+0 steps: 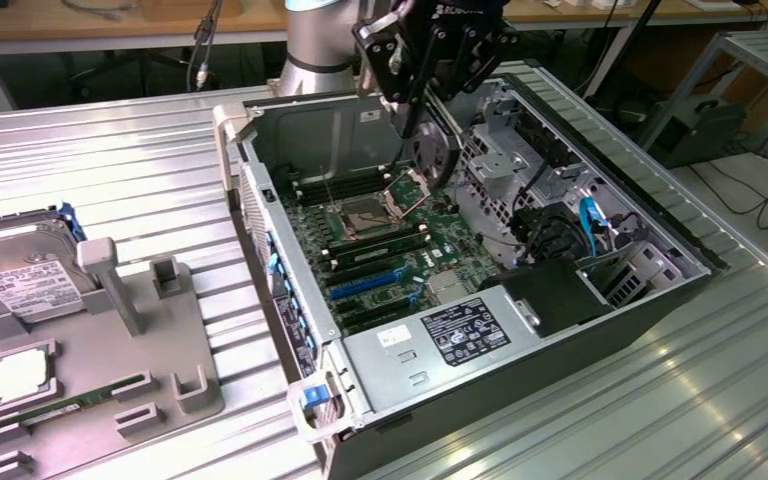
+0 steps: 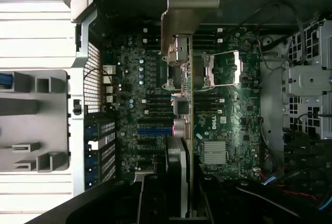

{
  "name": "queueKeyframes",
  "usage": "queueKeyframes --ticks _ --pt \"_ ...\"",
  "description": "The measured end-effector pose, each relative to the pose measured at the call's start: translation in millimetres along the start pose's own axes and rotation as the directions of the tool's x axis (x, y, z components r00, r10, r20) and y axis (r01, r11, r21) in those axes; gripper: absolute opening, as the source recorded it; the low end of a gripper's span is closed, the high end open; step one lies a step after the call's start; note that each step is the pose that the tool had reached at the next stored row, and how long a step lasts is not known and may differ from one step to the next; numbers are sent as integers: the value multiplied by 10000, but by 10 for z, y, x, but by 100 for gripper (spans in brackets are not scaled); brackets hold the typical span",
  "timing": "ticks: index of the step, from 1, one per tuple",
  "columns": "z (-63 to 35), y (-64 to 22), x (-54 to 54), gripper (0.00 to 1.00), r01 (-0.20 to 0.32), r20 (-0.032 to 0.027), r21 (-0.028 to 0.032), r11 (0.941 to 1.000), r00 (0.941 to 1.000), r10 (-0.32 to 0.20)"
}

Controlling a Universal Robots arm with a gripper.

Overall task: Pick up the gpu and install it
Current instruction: 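Pick up the gpu and move the gpu toward the slot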

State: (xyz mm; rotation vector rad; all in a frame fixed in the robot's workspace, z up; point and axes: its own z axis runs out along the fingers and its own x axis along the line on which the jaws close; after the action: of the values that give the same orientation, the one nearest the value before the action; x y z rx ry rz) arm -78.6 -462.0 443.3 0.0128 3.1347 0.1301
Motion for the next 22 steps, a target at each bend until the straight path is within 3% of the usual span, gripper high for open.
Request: queueKeyframes --ticks 17,22 --pt "2 3 -351 28 -1 0 -1 10000 10000 1" --pt "2 3 -367 28 0 1 -1 10000 10000 0"
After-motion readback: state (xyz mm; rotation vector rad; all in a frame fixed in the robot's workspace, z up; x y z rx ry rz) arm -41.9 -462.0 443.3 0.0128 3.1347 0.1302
